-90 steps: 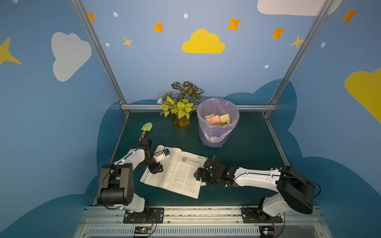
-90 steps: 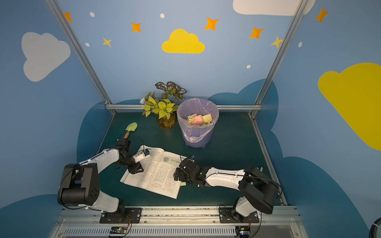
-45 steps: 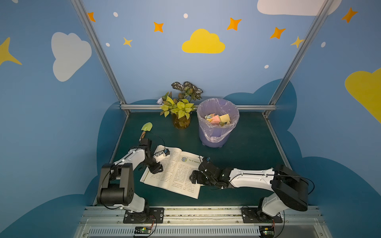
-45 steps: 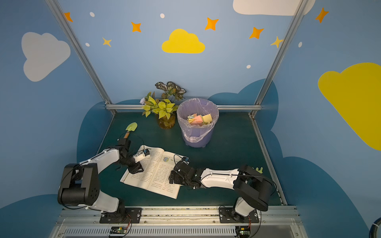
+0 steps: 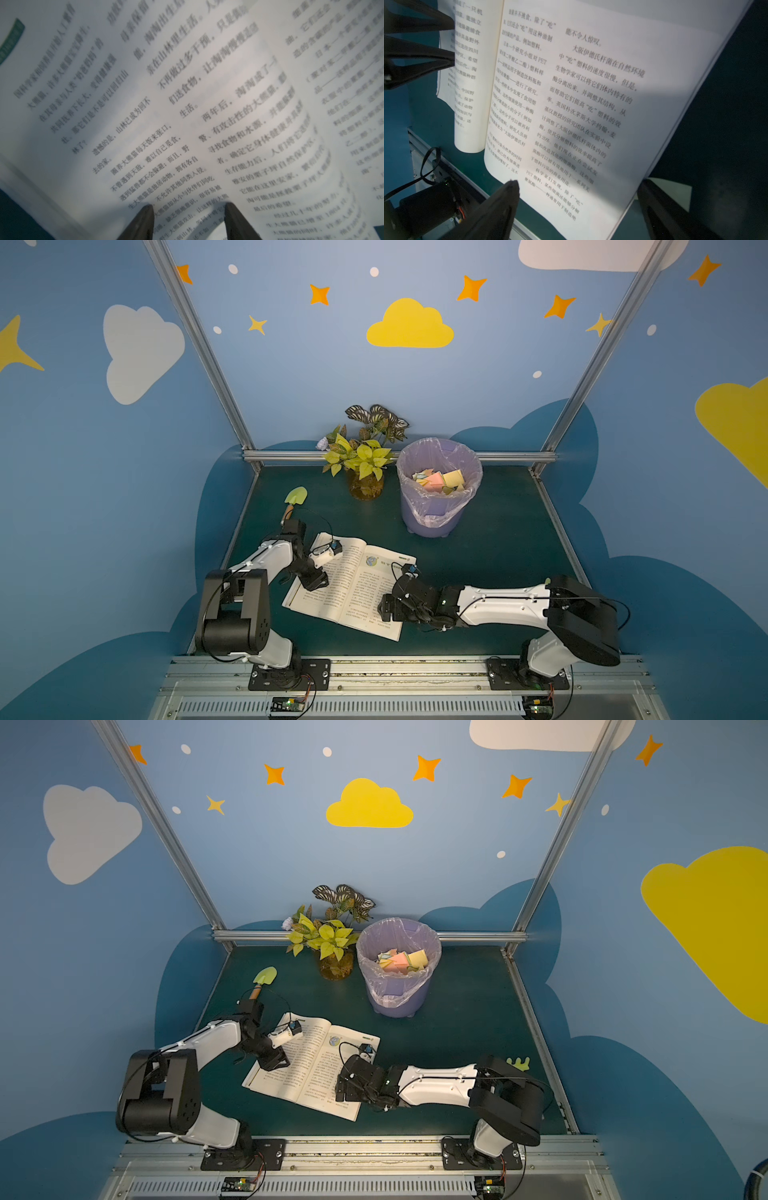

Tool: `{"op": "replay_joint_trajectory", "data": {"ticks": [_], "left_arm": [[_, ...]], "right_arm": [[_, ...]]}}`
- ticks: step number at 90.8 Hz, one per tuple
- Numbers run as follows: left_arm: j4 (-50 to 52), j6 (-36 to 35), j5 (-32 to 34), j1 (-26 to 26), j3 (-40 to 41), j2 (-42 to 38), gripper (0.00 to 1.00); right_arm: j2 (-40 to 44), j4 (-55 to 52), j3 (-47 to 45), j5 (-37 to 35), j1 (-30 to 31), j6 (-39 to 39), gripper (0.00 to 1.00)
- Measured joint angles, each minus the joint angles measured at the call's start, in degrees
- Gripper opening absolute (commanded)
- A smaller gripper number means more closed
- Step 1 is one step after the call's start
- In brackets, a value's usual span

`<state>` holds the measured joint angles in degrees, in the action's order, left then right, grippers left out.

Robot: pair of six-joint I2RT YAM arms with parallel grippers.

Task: Peel off the used sticky note
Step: Turn the page of the book at the center of the board.

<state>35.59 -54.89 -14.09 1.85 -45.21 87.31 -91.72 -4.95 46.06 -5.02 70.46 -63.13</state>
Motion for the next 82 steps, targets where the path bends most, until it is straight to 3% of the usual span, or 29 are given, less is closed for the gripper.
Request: {"op": "replay_joint_trajectory", "data": {"ticks": [56,82], "left_arm": [[-0.33,-0.04,0.22,-0.15,0.46,-0.44,0.58],[-0.24,-0.17,0.22,-0.15,0.61,-1.49,0.58]], "right_arm": [[-0.57,6.03,1.16,3.08,0.11,1.14,0.96],[-4.79,7.1,10.14,4.94,0.63,3.32,0.96]]}}
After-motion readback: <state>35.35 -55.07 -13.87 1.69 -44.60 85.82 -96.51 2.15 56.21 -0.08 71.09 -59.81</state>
